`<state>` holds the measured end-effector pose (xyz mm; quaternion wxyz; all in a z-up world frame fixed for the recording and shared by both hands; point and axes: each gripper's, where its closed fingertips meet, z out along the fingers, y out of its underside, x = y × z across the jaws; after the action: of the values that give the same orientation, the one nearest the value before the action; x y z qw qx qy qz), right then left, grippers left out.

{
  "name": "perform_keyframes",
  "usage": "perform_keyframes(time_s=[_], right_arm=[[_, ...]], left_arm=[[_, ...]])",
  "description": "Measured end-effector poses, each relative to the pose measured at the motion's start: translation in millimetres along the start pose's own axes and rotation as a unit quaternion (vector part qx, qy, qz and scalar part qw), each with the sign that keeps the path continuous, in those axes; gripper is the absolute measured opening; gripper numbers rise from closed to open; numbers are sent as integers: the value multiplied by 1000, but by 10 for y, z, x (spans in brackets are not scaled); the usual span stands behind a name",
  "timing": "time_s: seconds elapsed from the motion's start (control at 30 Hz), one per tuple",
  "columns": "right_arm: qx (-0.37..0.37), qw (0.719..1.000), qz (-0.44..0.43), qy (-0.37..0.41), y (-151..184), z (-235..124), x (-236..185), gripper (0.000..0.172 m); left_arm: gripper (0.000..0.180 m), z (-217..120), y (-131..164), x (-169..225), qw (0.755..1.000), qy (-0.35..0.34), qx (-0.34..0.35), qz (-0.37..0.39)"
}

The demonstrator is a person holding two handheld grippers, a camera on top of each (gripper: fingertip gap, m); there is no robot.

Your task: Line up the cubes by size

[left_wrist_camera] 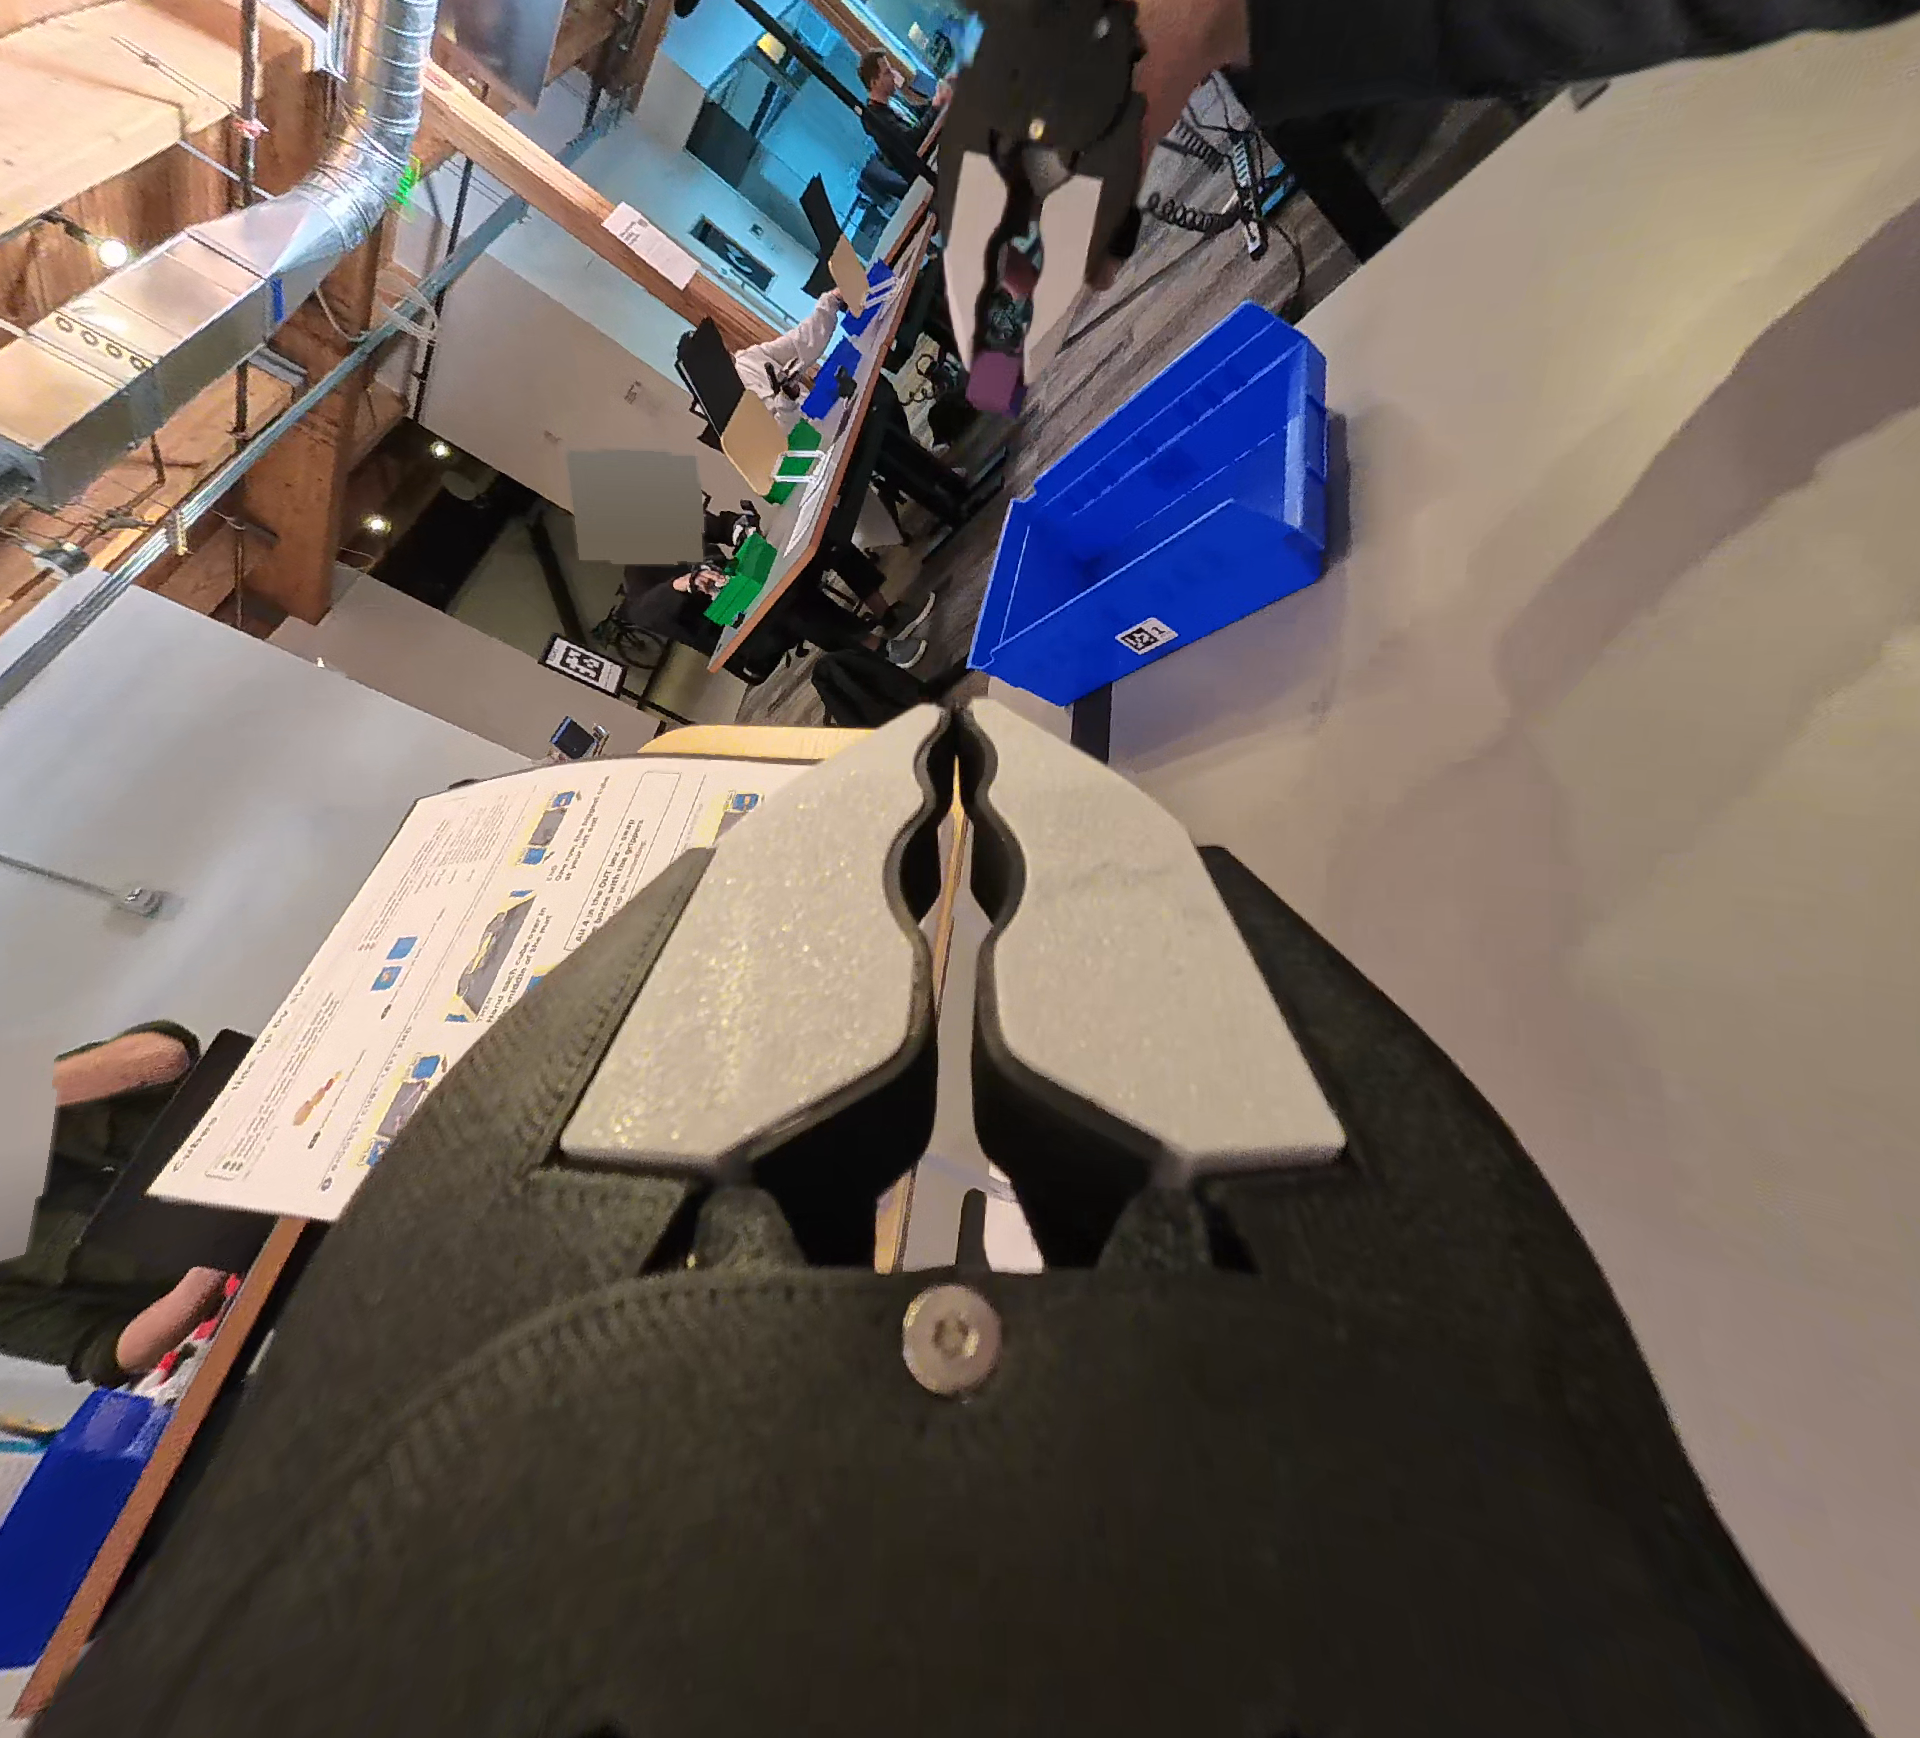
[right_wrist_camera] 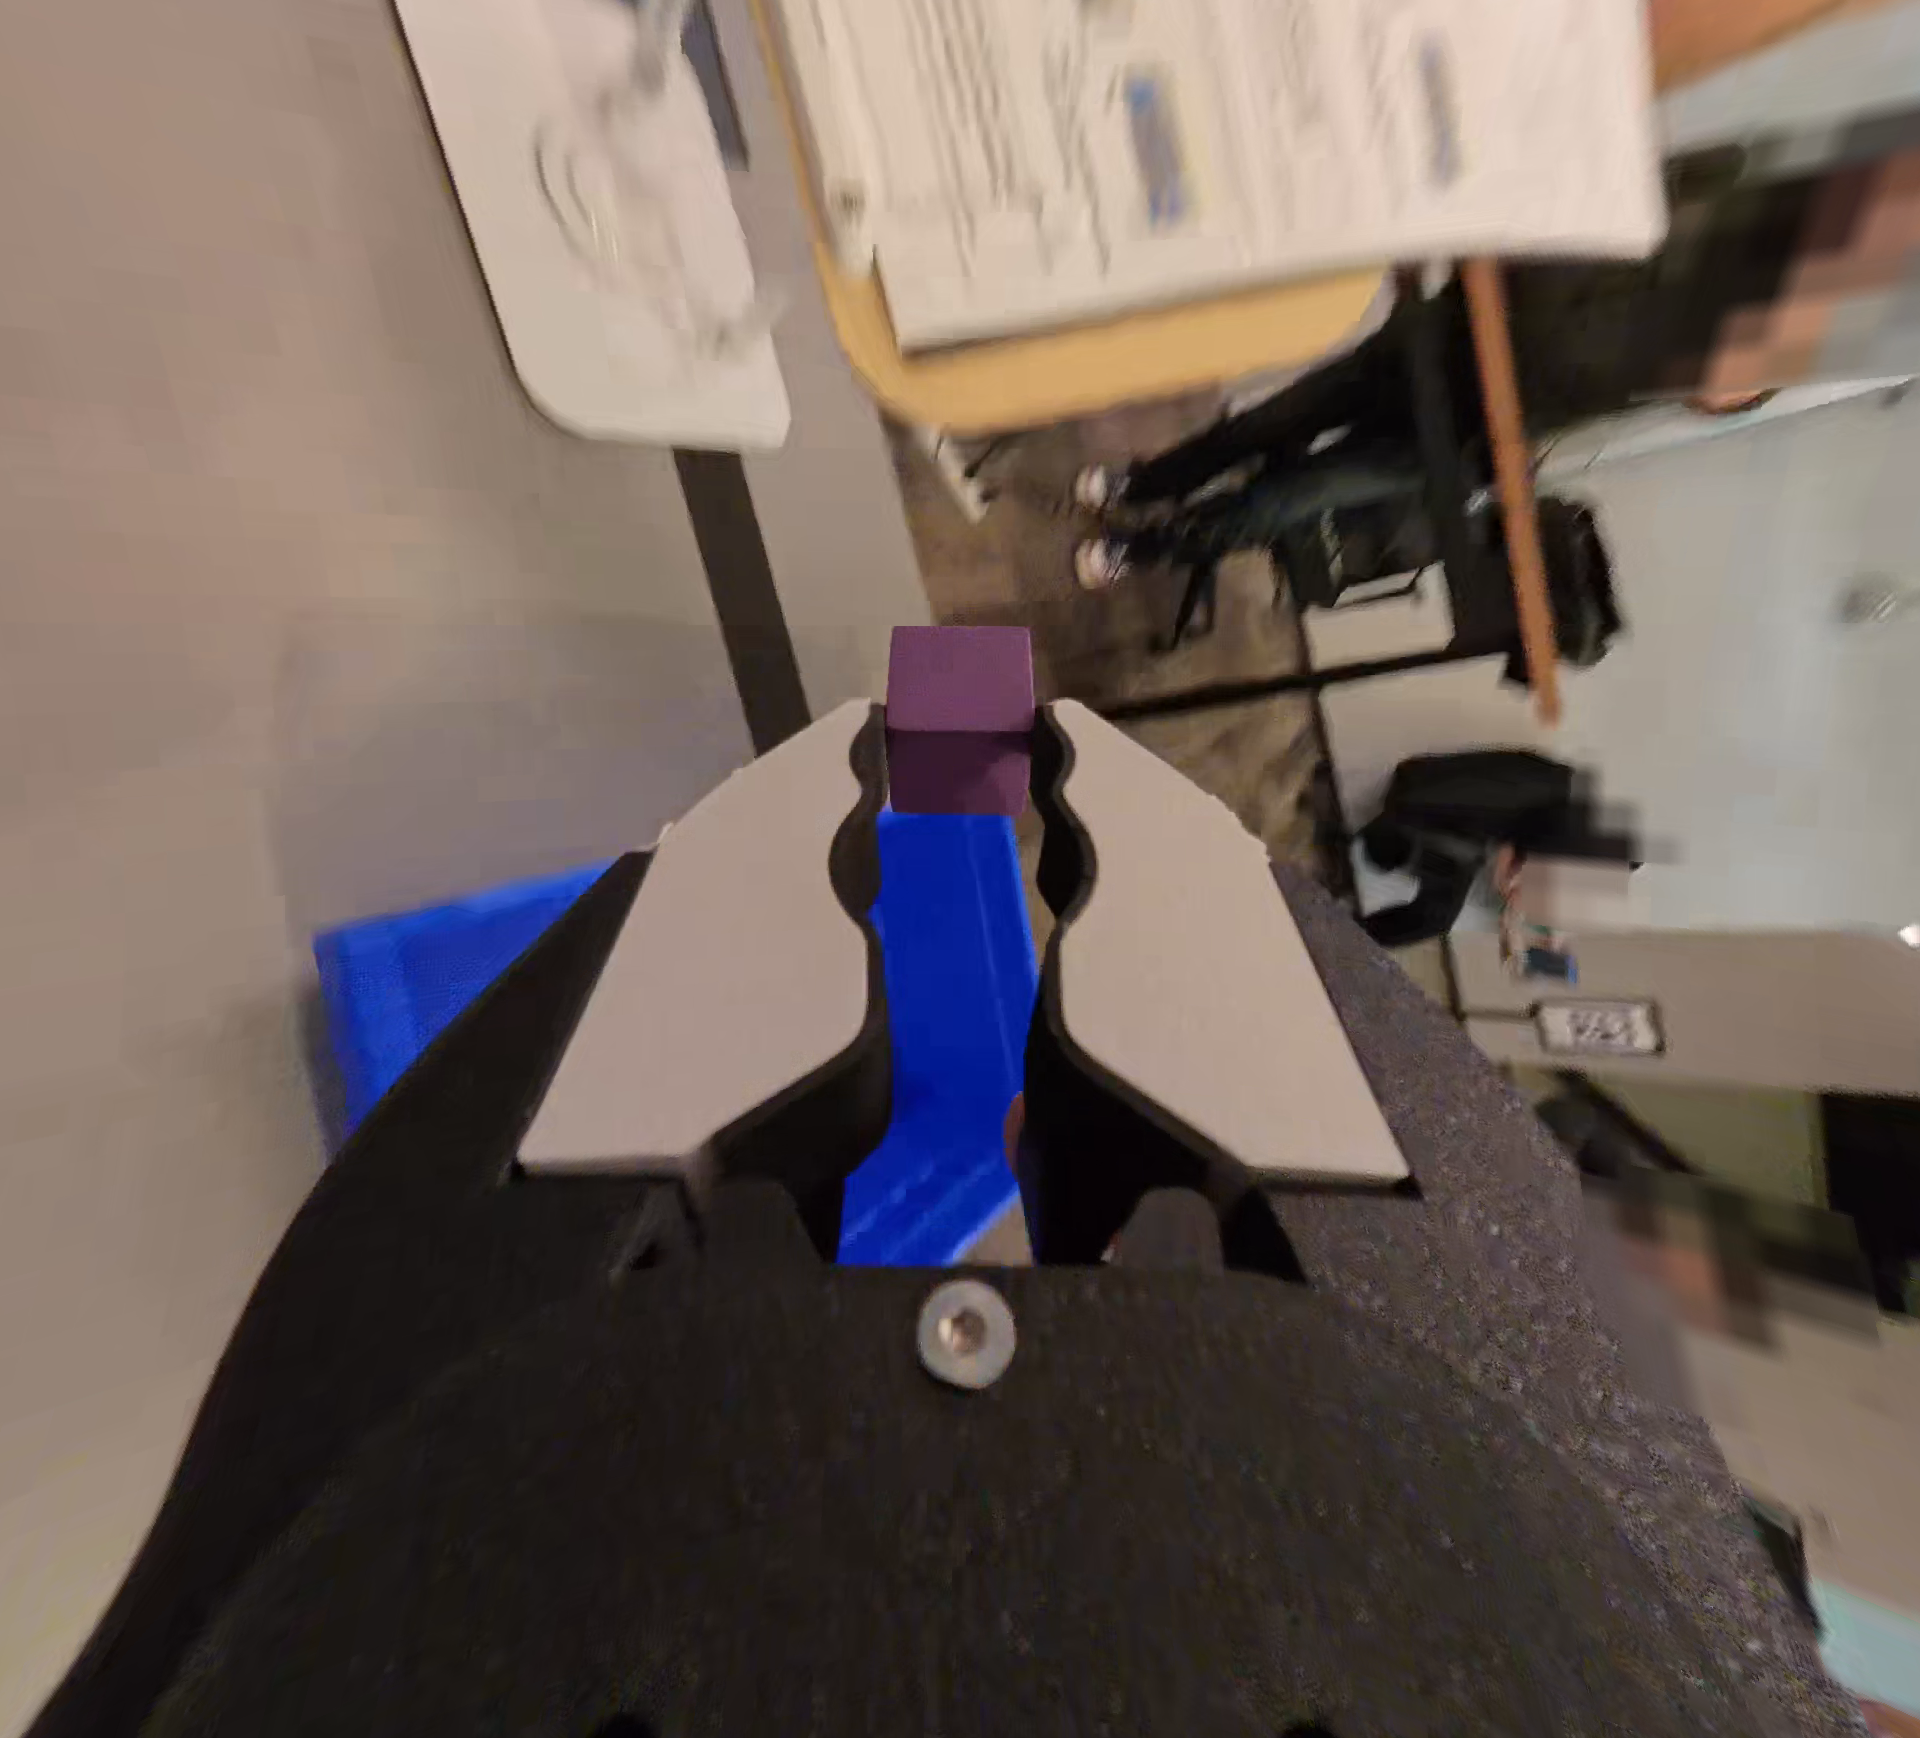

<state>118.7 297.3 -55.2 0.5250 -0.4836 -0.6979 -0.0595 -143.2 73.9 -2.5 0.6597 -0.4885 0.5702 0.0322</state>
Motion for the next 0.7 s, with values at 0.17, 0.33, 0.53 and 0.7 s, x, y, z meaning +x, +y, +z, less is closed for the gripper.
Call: perform_keyframes(time_s=[0.17, 0.33, 0.53, 0.7], right_arm=[[-97, 991, 42, -86, 860, 388, -105, 26], [-161, 969, 57, -178, 1369, 736, -431, 26], [-221, 940, 41, -255, 1716, 985, -745, 26], [-255, 921, 28, -294, 1907, 1107, -897, 26]], left_arm=[[0, 68, -5, 53, 1000, 9, -7, 6], [0, 117, 26, 79, 1000, 17, -12, 5], [0, 159, 84, 95, 1000, 24, -21, 3], [0, 185, 106, 114, 999, 29, -25, 2]])
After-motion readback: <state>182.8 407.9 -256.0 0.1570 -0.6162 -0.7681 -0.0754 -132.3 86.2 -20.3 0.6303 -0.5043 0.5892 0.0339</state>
